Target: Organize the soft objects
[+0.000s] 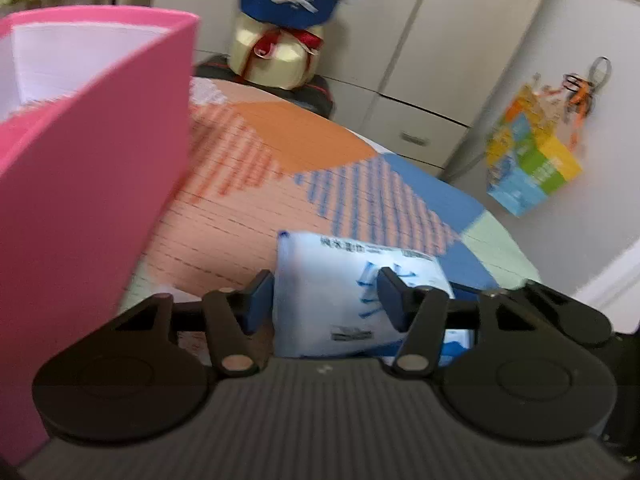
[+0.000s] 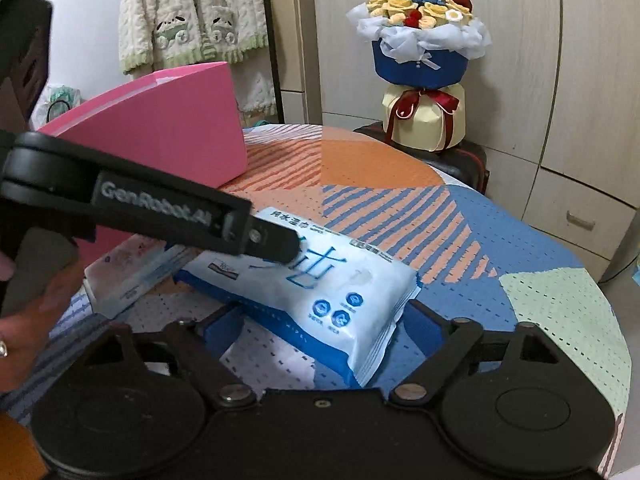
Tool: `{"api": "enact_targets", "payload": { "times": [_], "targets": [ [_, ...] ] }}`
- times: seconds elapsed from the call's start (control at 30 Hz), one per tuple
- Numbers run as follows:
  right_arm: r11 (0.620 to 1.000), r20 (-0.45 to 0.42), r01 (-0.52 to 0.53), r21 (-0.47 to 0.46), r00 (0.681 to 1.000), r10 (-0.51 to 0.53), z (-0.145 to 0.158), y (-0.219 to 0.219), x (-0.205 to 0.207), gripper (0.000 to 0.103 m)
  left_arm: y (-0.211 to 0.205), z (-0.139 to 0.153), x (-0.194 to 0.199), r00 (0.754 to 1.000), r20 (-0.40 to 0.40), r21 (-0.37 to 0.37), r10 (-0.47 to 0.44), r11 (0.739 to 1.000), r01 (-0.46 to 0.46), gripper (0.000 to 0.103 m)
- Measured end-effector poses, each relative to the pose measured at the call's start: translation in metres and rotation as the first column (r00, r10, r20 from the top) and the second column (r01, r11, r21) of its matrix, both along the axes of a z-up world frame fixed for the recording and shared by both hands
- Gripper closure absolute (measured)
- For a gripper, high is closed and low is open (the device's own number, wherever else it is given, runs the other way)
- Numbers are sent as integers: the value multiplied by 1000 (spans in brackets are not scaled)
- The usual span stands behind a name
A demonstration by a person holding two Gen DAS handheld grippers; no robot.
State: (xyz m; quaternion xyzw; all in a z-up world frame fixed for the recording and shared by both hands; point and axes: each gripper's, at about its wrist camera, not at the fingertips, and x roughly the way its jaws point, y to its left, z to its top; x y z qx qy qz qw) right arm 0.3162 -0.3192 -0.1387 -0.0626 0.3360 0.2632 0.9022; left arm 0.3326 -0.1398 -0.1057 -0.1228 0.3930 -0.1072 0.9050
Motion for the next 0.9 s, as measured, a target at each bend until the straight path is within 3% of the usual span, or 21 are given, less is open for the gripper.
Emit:
{"api": "enact_targets", "payload": {
  "times": [0.27, 0.43, 0.7, 0.9],
  "targets": [
    [997, -2, 72, -2, 997, -72, 6, 5, -12, 36, -7, 4, -7, 997, 24, -5, -69, 998, 69, 53],
    [993, 29, 117, 5, 993, -118, 4, 9, -28, 37, -15, 9, -16, 994, 36, 44, -102, 994, 101, 51],
    [983, 27, 173, -63, 985, -172, 22, 24, -60, 37, -10, 20, -41, 987, 25, 44, -159, 986, 158, 50],
    [970, 8, 242, -28, 970, -241, 25, 29, -101, 34, -10, 30, -72, 971, -2, 82, -239, 968, 238, 49]
  ]
}}
